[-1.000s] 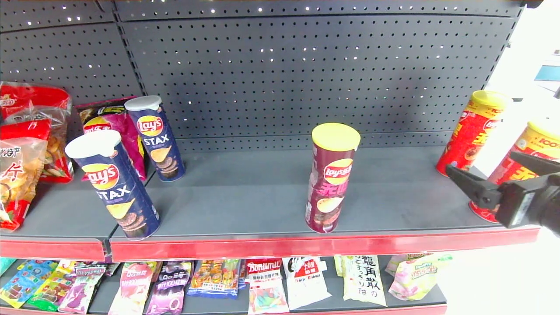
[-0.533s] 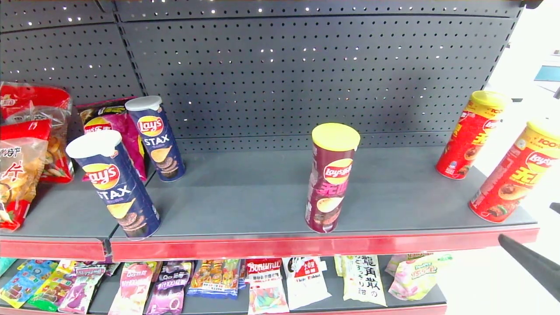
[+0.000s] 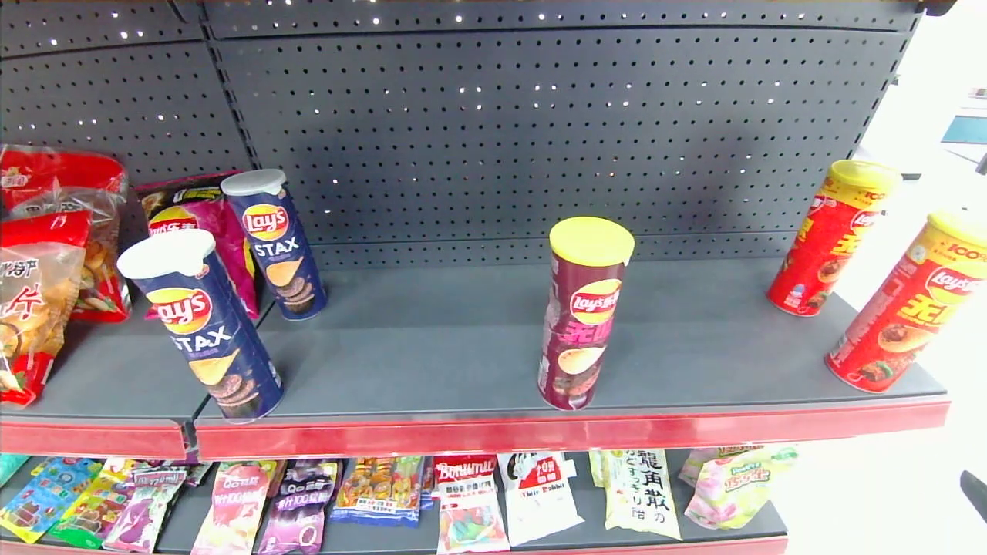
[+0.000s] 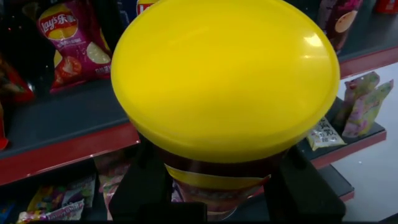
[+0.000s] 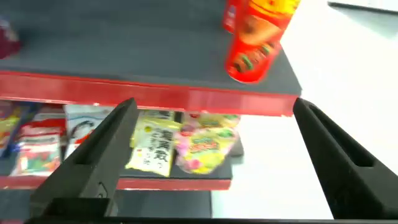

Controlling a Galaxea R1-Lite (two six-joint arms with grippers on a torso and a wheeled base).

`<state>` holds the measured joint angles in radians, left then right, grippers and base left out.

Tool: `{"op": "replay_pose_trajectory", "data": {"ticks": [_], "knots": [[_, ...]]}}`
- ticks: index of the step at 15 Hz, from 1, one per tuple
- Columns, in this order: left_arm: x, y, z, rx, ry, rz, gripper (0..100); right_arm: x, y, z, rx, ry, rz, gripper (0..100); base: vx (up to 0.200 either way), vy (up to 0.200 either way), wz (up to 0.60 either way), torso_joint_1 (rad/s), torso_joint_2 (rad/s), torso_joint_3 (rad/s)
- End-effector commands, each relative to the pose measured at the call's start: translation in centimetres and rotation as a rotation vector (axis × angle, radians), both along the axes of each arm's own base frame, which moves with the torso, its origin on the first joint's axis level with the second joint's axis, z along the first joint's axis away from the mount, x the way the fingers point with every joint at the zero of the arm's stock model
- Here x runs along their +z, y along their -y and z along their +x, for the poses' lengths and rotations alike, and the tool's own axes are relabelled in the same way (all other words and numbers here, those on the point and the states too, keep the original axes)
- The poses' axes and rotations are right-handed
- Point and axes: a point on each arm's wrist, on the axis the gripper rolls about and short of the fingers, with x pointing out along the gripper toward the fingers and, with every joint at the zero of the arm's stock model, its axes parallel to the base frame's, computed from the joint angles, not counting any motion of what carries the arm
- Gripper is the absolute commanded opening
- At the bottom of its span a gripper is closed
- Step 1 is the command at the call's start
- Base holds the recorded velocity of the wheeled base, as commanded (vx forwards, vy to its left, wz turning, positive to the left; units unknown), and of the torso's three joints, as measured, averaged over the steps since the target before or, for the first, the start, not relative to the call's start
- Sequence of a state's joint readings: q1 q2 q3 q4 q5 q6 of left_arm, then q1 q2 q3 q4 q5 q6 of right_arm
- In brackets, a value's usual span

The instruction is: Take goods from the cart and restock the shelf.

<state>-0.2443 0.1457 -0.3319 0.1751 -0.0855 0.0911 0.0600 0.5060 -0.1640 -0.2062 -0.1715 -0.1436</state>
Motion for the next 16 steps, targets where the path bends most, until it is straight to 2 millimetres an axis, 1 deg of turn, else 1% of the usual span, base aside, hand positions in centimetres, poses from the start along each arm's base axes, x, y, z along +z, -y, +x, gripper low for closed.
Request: {"op": "replay_pose_trajectory", "data": {"ticks": [1, 2, 3, 4, 6, 7, 8, 9, 11, 13, 16], "knots": [[0.3, 0.1, 0.3, -0.012, -0.016, 0.002, 0, -0.4, 0.2, -0.8, -0.093, 0.041, 0.020, 100, 0.000, 0.000, 0.00, 0.000, 0.00, 0.000], [0.3, 0.2, 0.4, -0.025, -0.029, -0.004, 0, -0.6, 0.2, -1.3, -0.092, 0.068, 0.040, 100, 0.000, 0.000, 0.00, 0.000, 0.00, 0.000], [0.4, 0.2, 0.5, -0.031, -0.042, -0.020, 0, -1.4, 0.2, -1.9, -0.091, 0.086, 0.046, 100, 0.000, 0.000, 0.00, 0.000, 0.00, 0.000], [0.4, 0.2, 0.5, -0.031, -0.042, -0.020, 0, -1.4, 0.2, -1.9, -0.091, 0.086, 0.046, 100, 0.000, 0.000, 0.00, 0.000, 0.00, 0.000], [0.5, 0.3, 0.7, -0.055, -0.062, -0.036, 0, -5.1, 0.1, -4.4, -0.029, 0.193, 0.033, 100, 0.000, 0.000, 0.00, 0.000, 0.00, 0.000], [0.5, 0.3, 0.8, -0.061, -0.063, -0.037, 0, -6.0, 0.0, -4.9, -0.011, 0.176, 0.036, 100, 0.000, 0.000, 0.00, 0.000, 0.00, 0.000], [0.6, 0.4, 0.8, -0.062, -0.070, -0.038, 0, -6.2, 0.0, -5.4, 0.014, 0.158, 0.047, 100, 0.000, 0.000, 0.00, 0.000, 0.00, 0.000], [0.9, 0.4, 1.0, -0.077, -0.078, -0.036, 0, -6.1, 0.0, -5.5, 0.023, 0.154, 0.105, 100, 0.000, 0.000, 0.00, 0.000, 0.00, 0.000], [1.4, 0.6, 1.4, -0.118, -0.098, -0.034, 0, -6.2, -0.1, -5.5, 0.043, 0.154, 0.145, 100, 0.000, 0.000, 0.00, 0.000, 0.00, 0.000], [2.2, 0.8, 2.0, -0.140, -0.120, -0.033, 0, -6.2, -0.2, -5.4, 0.107, 0.147, 0.102, 100, 0.000, 0.000, 0.00, 0.000, 0.00, 0.000], [2.7, 1.1, 3.0, -0.165, -0.135, -0.070, 0, -6.2, -0.2, -5.4, 0.106, 0.139, 0.116, 100, 0.000, 0.000, 0.00, 0.000, 0.00, 0.000]]}}
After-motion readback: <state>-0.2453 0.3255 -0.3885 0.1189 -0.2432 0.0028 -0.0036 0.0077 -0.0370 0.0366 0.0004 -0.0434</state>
